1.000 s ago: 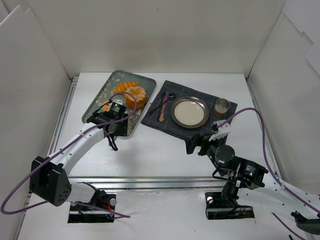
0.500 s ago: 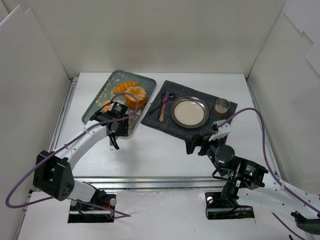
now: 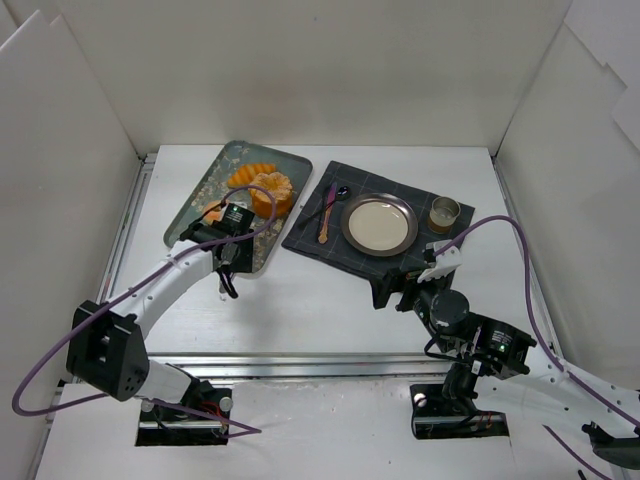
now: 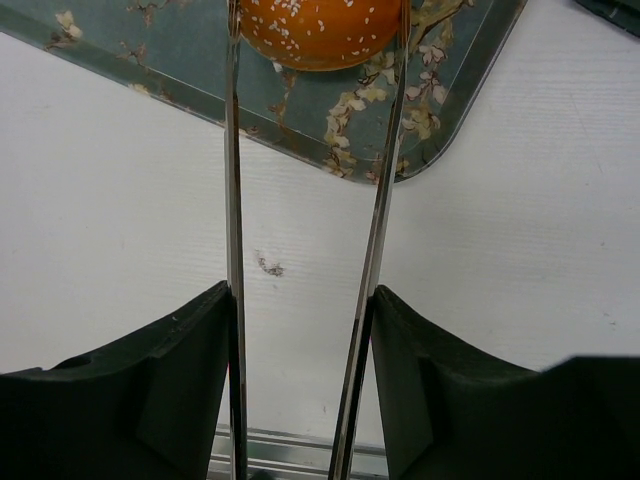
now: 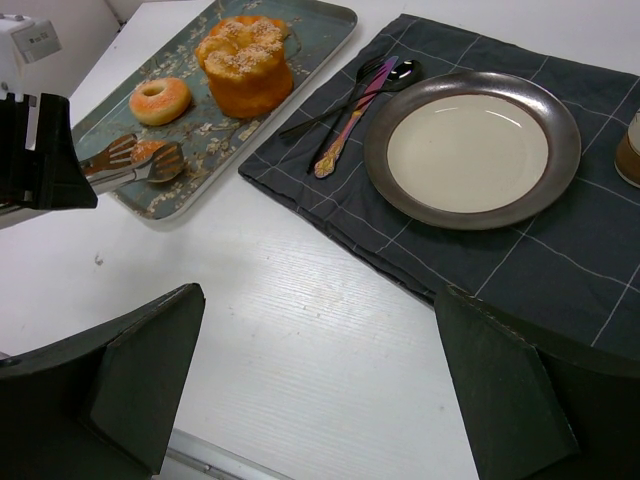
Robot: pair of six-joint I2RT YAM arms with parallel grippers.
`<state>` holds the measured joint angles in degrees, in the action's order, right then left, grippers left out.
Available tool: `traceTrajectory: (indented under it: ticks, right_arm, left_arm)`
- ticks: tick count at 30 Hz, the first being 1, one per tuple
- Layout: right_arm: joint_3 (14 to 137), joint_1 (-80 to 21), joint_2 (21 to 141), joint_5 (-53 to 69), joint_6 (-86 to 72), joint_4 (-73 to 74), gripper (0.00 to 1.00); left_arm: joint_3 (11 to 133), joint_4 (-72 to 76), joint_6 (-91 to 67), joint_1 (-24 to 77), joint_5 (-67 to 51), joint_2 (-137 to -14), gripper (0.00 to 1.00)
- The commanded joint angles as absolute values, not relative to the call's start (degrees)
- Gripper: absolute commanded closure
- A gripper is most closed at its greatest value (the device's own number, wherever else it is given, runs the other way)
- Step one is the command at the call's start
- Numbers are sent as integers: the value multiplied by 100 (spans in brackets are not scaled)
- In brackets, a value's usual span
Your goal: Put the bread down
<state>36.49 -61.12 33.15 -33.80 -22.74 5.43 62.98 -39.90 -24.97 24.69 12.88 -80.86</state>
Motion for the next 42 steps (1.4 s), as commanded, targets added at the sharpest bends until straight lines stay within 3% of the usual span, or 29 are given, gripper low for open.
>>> traceTrajectory:
  ticks: [1,16,29,42]
  right_arm:
    - [3850,-6117,3393,-3577,-2347,272,2]
    - [3859,-6126,3069,-4078,-2435,439,2]
    - [3490,-6117,1663,-4939,-2584,668,2]
    - [3463,-6117,1520,-5124,-2602,721,2]
  left_arm:
    - [6565,-3946,-2558,2496,1345,-7656,52]
    - [7636,-3983,-2269,3962,1311,-7461,52]
    - [10079,-3455,-1398,4922,1133,-9948,52]
    - [10942,-2769,-1046,4975,545,-11328,51]
